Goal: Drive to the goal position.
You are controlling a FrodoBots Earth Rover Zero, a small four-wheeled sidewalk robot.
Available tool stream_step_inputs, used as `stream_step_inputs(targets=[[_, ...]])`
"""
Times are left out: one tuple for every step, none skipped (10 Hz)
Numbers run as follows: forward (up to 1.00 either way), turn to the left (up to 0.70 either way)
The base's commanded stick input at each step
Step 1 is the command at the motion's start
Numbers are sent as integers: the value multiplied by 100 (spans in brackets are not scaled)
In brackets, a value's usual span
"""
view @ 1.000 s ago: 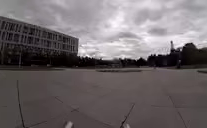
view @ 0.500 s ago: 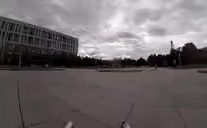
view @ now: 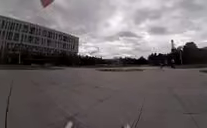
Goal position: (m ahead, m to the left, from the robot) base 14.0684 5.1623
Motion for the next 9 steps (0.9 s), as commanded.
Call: stream_step_inputs(targets=[[70, 0], [70, 0], [70, 0], [70, 0], [70, 0], [70, 0], [70, 0], [70, 0], [70, 0]])
